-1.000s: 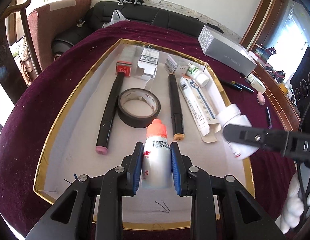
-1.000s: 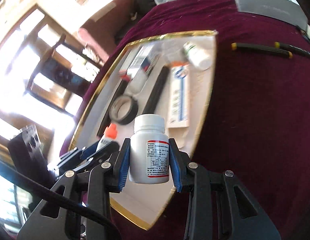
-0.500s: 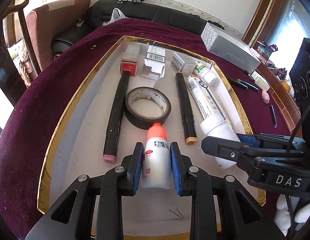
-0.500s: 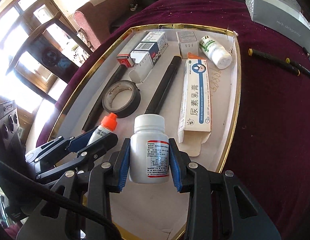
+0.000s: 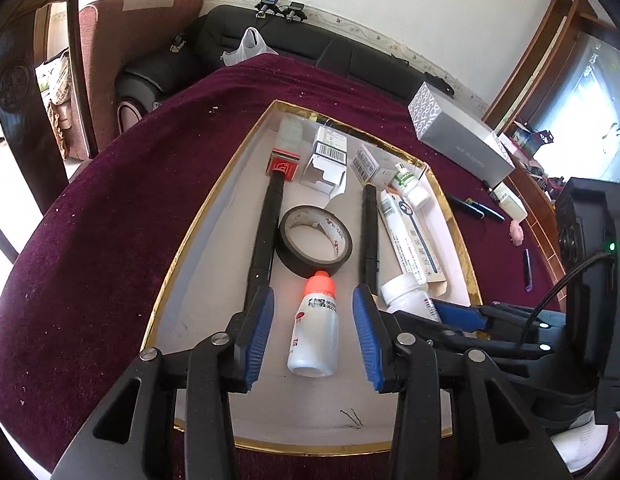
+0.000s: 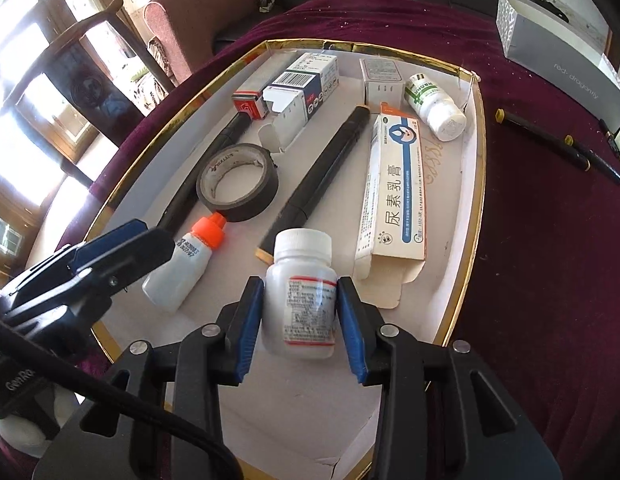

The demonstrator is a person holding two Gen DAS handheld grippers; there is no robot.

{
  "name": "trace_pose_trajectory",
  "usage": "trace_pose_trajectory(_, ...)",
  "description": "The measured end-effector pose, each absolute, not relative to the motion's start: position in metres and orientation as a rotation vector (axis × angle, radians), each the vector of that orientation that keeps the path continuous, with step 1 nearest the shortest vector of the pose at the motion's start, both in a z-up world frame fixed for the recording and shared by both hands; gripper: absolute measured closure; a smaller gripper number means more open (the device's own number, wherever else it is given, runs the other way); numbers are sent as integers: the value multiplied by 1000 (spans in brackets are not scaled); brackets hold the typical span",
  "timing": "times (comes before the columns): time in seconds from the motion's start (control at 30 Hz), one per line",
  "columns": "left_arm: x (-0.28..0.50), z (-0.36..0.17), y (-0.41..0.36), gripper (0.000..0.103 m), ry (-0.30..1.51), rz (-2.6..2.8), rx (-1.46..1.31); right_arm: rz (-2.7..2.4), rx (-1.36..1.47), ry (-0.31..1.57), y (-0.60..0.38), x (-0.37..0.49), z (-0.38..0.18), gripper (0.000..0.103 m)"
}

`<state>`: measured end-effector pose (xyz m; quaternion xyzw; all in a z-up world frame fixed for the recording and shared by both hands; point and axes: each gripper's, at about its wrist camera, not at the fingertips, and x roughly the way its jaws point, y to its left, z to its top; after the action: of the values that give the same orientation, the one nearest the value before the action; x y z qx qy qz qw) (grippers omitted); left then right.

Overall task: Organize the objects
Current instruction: 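Lower the dropper bottle and pill bottle into the tray and open both grippers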

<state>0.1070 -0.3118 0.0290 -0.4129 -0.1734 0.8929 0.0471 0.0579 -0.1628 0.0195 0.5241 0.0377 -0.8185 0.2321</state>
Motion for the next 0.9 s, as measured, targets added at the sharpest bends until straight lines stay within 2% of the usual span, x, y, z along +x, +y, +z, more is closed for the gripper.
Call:
trace_pose_trajectory(0.2,114,36,-312,67,-544,2731,-1246,-2243,1429,46,-155,60,26,66)
trace_pose_trajectory(0.27,118,39,-313,62,-551,2739,-1239,-2252,1420,38,-151,61,30,65)
trace_pose_trajectory(0.47,126,49,-308,62,-554,2757,-1212,-2316,1376,9,-130,69,43,59)
trace_pose_trajectory(0.57,129,54,-301,62,-538,2754,-1204,-2373,1342,26,-117,73,51,58)
trace_pose_trajectory(0.63,130,58,-294,62,-522,2754,-1198,-2423,1311,48,-108,77,58,54)
trace_pose_trajectory(0.9,133,74,-256,62,-409,2737,-1176,-2639,1162,148,-65,93,84,45)
